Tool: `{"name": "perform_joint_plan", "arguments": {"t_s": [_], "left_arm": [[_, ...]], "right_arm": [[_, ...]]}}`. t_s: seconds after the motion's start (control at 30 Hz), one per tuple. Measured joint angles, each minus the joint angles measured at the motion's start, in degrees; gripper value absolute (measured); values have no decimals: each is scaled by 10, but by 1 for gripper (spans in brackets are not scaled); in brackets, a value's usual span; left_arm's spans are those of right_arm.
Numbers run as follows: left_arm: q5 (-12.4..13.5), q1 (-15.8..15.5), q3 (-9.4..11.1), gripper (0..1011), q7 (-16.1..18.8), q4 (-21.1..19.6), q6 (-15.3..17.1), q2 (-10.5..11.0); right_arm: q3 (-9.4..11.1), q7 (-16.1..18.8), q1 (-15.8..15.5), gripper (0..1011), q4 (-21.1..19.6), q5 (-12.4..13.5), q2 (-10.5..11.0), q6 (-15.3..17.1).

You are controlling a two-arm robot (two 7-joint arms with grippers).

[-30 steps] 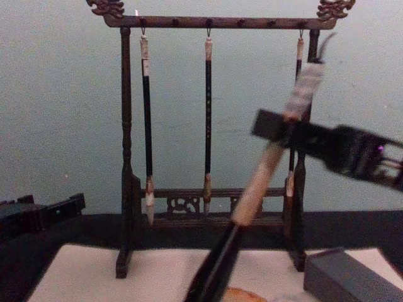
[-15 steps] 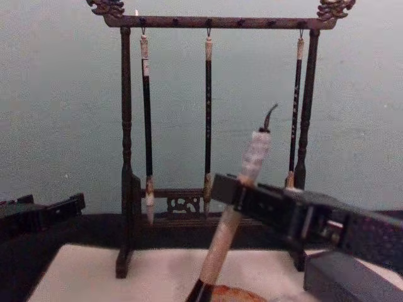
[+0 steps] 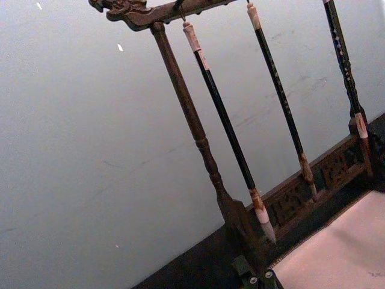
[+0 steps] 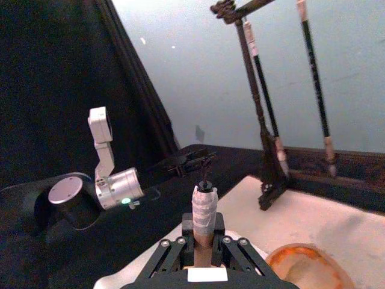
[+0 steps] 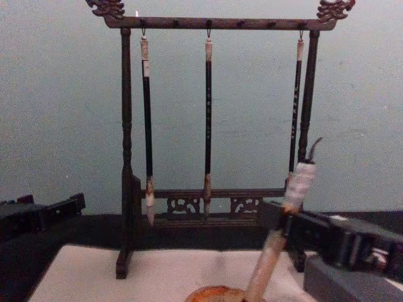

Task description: Pick up the brush from the inkstone, write on the paper, then place the brush back to its original position.

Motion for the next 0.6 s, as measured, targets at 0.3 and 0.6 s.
{"name": "perform_joint_plan", "arguments": {"t_s": [0.3, 0.6], "left_arm": [[0, 0, 0, 1002, 0, 0, 0, 0], [0, 0, 0, 1002, 0, 0, 0, 0]], "right_arm": [[37, -1, -33, 175, -19, 14, 25, -19], [66, -1, -55, 175, -27, 27, 38, -31]]}}
